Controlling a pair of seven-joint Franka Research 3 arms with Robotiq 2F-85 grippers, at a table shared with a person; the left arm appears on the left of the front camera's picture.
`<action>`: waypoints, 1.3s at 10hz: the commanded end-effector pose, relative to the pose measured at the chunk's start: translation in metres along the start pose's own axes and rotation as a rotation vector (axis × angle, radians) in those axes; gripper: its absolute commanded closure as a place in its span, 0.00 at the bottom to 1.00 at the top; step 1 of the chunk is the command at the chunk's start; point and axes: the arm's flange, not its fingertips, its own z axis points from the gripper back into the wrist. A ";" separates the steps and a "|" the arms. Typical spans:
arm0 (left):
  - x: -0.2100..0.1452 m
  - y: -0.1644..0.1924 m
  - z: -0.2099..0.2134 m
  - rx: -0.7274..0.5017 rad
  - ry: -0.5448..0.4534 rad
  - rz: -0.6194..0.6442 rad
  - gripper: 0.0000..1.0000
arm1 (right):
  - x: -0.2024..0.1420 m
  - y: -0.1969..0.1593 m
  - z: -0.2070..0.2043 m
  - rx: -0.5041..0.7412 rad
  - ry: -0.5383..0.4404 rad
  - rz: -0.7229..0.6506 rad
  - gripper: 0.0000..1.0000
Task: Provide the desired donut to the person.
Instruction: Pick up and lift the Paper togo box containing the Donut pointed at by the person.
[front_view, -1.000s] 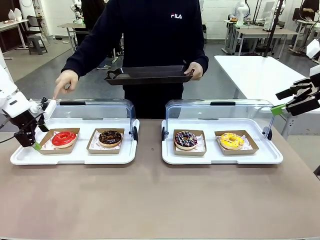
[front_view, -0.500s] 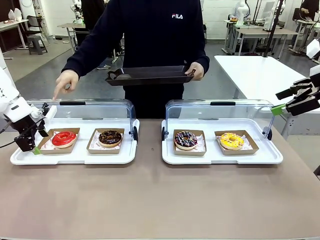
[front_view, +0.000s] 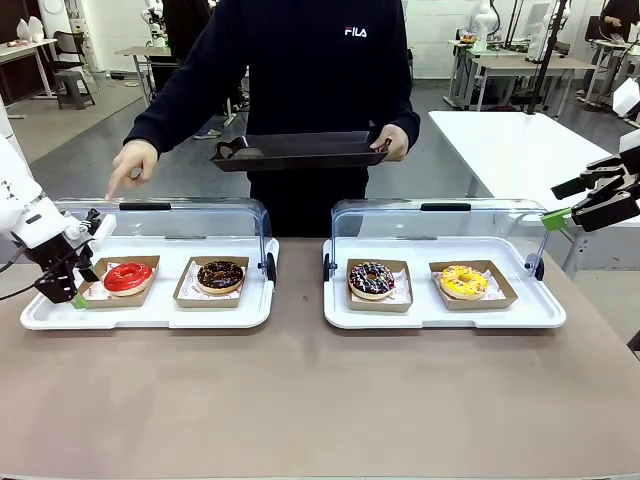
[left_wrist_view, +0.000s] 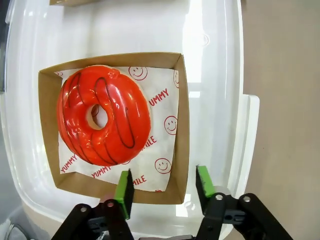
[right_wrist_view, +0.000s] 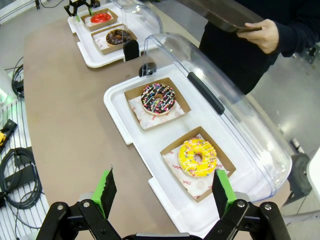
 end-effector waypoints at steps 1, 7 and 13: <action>-0.006 0.003 -0.006 -0.004 0.007 -0.012 1.00 | 0.001 -0.001 -0.002 0.000 -0.015 -0.007 0.00; -0.006 0.002 -0.007 0.007 0.010 -0.031 1.00 | 0.001 -0.001 -0.002 0.000 -0.015 -0.007 0.00; -0.007 -0.029 0.018 0.064 0.000 -0.096 1.00 | 0.001 -0.001 -0.002 0.000 -0.015 -0.007 0.00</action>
